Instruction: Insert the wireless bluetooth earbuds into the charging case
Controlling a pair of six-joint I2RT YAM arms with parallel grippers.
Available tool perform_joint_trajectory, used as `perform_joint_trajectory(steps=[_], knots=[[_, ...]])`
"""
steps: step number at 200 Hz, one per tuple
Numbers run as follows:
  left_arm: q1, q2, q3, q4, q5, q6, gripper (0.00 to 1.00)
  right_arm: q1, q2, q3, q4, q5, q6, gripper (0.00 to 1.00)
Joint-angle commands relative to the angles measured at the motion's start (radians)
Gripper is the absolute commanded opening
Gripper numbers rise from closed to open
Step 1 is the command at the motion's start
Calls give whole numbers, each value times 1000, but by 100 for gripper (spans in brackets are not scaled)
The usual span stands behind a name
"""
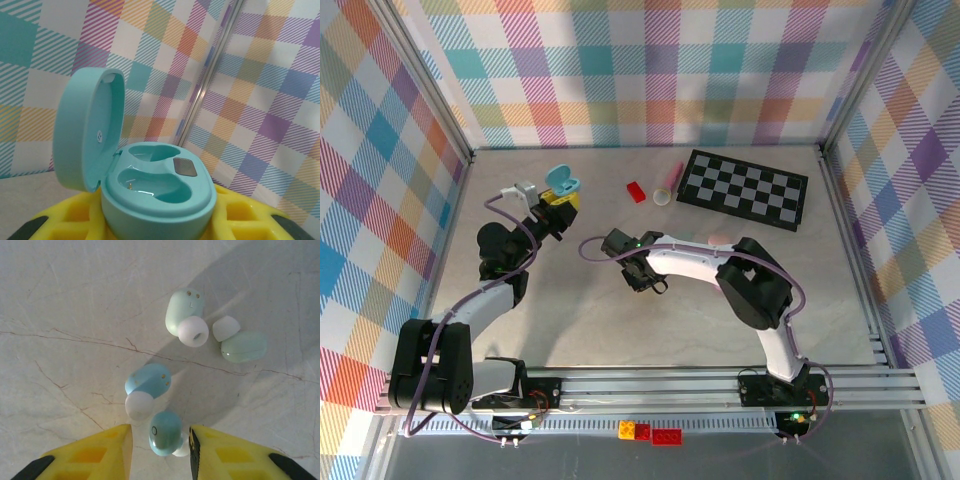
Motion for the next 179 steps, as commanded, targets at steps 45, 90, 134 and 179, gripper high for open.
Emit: perform_joint_trajectory(steps=[45,90,134,179], knots=[[11,-28,16,17,20,-31,35,6,29,33,-49,23,-19,31],[12,-36,6,22,-5,-45,34,6,43,43,-72,43,-21,27],[12,-42,11,-4,0,-42,34,6,47,48,-82,60,-32,24],[11,-49,13,-30,34,6,34,3,7,27,-48,38,-23,22]])
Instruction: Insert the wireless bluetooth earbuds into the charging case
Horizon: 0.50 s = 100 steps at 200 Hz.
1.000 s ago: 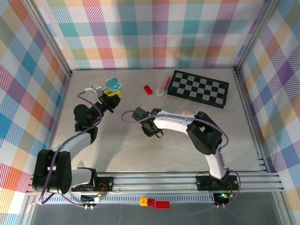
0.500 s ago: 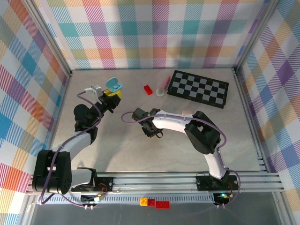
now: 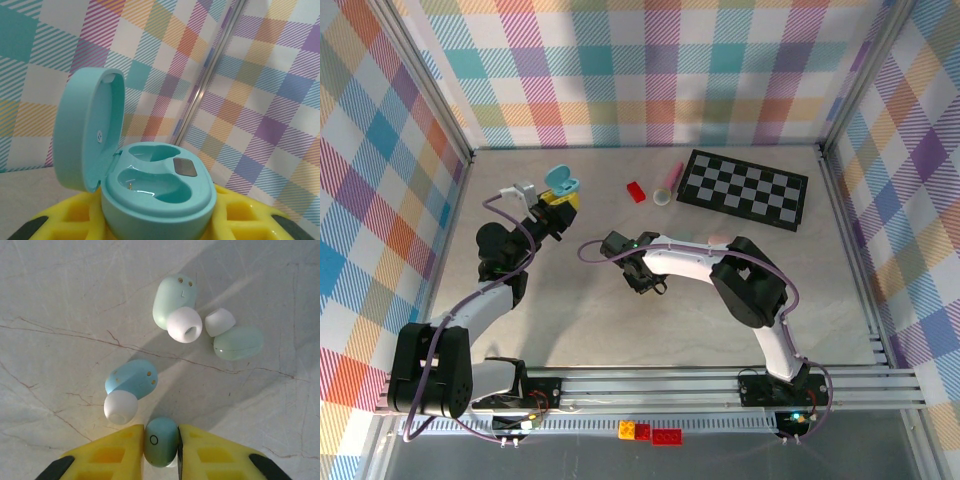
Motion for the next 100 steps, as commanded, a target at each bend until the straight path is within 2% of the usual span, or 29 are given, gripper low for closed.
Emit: perform_joint_trajectory(steps=[1,25,64,100], knots=[[12,-30,14,-4,35,34,34,1,-27,3,-2,-4,0,22],[12,-34,24,-35,92,72,35,-3,-68,-26,27,-19,9,21],[6,-41,11,3,97,84,33,-30,-169,-102,71,-61,45,21],[-36,-58,23,-80,107,158,31,-62,-324,-214,130,-99,72,20]])
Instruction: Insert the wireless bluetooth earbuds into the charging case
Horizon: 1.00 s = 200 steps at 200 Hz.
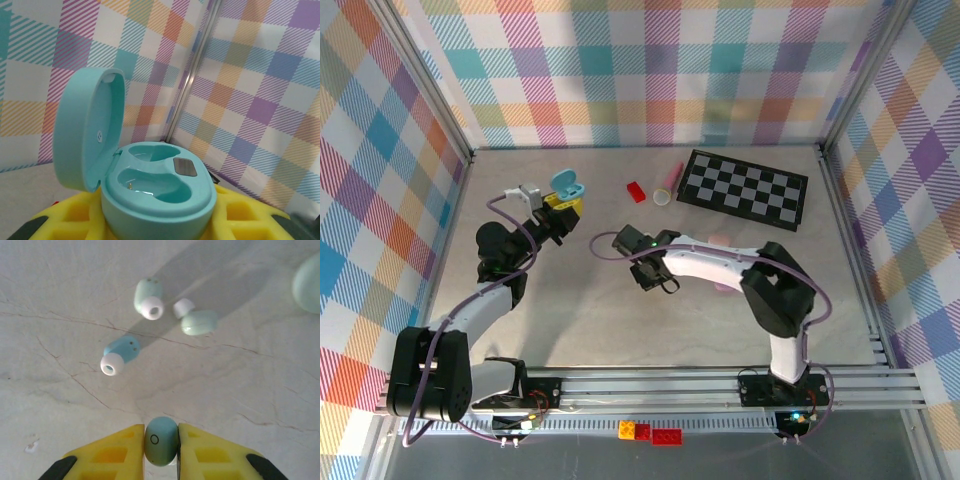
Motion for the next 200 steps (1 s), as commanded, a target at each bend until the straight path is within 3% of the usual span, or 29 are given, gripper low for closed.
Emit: perform_joint_trajectory(steps=[1,48,83,140,200], knots=[[-27,-35,21,-34,31,80,31,-26,-115,-65,49,-39,38,20],[-126,-81,67,-288,7,265,32,-130,-376,-171,101,-219,45,21],[-204,-74,88,-353,2,332,32,-229,-528,-162,106,-396,30,20],[-345,14,165,-378,41,382,32,-345,-613,-44,97,-696,23,19],[-416,63,214,-388,96,370,31,-368,-608,18,153,-934,43,20]])
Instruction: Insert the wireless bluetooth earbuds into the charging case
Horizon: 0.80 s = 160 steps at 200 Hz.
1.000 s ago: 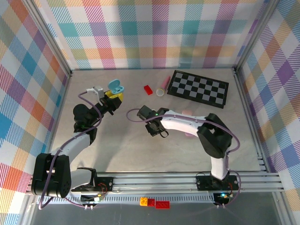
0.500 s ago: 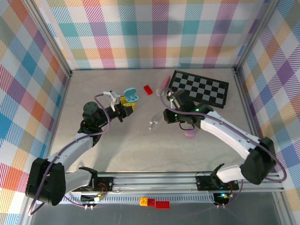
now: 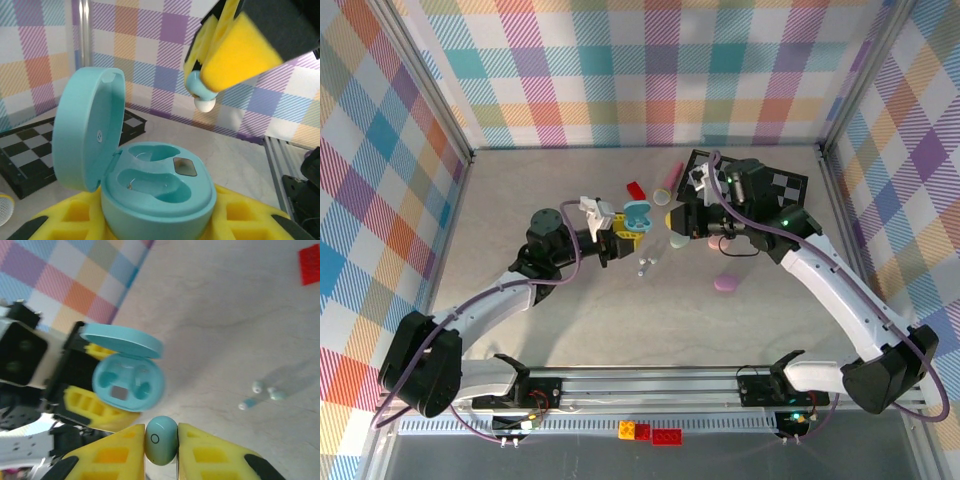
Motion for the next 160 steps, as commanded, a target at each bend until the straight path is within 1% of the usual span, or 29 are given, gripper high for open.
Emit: perform_joint_trajectory(steps=[1,36,77,160], knots=[[-25,9,43,2,50,9,31,-6,-3,30,42,-156,18,20],[-55,11,52,5,67,-2,31,-6,27,45,55,-214,15,20],[-68,5,56,-3,77,-4,31,-6,61,66,25,-232,-15,20],[-69,-3,58,14,71,-13,31,-10,74,62,-41,-173,-62,20]])
